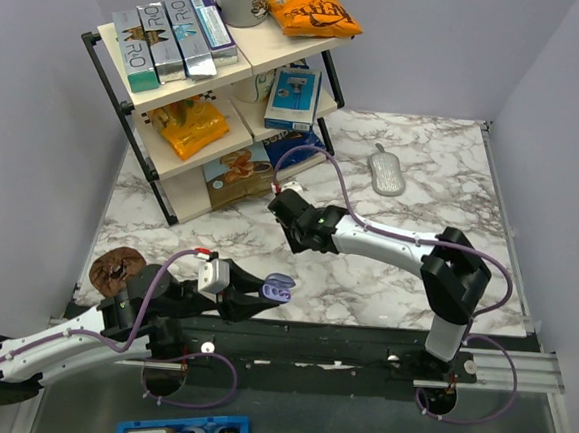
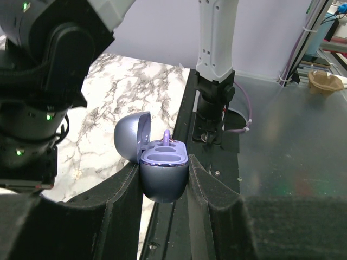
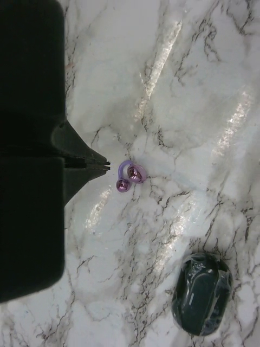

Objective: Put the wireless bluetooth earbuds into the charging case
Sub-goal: Pick up the earbud from the center of the board.

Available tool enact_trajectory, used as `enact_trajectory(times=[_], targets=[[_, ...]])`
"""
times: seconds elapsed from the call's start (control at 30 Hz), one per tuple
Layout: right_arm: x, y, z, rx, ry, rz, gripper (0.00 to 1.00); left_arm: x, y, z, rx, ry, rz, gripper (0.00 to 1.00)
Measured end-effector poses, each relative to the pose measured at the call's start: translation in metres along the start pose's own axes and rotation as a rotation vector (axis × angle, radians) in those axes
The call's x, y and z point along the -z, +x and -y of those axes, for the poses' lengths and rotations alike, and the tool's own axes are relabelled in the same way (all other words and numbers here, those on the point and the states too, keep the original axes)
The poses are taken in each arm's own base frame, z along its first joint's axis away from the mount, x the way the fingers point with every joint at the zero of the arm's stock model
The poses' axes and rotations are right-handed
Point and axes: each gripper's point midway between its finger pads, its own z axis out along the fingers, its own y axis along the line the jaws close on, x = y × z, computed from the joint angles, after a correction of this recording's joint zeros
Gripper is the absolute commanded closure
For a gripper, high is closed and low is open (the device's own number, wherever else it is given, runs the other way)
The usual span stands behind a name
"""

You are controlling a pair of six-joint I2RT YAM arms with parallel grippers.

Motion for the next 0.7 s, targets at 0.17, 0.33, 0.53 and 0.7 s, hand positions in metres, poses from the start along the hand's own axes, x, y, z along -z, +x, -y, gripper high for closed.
enact_trajectory(times=[0.17, 0.33, 0.53, 0.7], targets=[[0.011, -0.008, 0.002, 0.021, -0.015, 0.026, 0.7, 0.0, 0.0, 0.0, 0.0, 0.0, 0.0, 1.0], [0.004, 0.002, -0.004, 0.054, -0.043, -0.014, 0.65, 0.0, 0.0, 0.0, 0.0, 0.0, -0.001, 1.0], [-0.002, 0.009, -0.007, 0.092, -0.066, -0.027, 0.68, 0.0, 0.0, 0.0, 0.0, 0.0, -0.001, 1.0], [-0.006, 0.012, -0.007, 0.131, -0.074, -0.023, 0.68, 0.0, 0.0, 0.0, 0.0, -0.001, -0.001, 1.0]])
